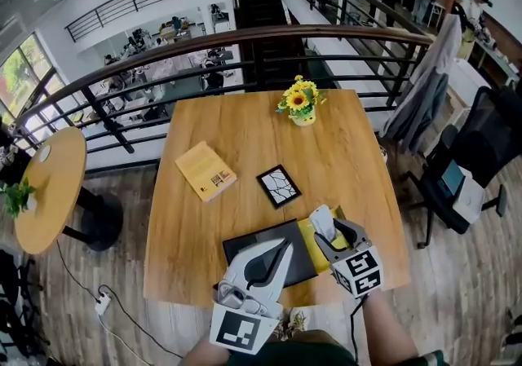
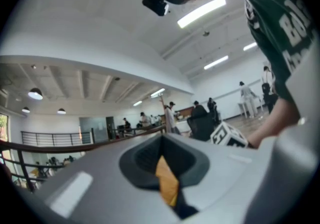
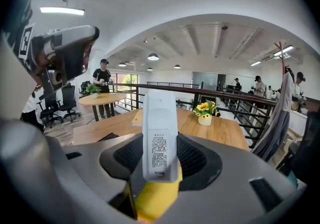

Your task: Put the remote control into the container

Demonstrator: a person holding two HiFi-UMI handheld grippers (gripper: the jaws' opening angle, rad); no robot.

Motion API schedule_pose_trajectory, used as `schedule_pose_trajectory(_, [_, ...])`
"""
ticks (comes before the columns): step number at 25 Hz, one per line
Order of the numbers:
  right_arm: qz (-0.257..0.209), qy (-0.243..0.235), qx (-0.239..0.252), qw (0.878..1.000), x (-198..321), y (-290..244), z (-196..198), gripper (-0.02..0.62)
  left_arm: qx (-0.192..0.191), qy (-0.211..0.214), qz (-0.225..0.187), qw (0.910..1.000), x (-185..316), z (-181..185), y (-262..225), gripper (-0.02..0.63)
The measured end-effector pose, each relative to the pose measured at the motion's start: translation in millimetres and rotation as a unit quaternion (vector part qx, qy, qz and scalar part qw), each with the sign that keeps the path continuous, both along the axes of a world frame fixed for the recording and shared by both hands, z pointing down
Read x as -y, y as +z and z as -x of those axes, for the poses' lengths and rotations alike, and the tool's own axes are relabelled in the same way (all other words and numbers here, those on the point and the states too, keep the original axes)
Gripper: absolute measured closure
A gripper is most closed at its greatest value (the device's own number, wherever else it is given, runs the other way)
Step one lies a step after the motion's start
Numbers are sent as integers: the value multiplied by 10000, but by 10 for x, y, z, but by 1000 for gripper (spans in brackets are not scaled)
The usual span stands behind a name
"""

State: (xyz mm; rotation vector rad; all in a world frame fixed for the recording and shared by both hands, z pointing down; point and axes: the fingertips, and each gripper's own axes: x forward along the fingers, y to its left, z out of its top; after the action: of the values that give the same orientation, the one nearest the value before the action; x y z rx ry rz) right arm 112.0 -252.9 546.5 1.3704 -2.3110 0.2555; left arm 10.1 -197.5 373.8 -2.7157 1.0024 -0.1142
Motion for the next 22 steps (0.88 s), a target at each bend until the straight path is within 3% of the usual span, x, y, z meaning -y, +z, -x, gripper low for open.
schedule_pose_trajectory(9, [907,-66,-497,9946,121,758,-78,371,34,-71,117,9999,62,-21,96,607])
schedule_pose_trajectory(22, [1834,-210,-980,9779,139,1589,-205,371,45,-199,340,9992,80,6,245,607])
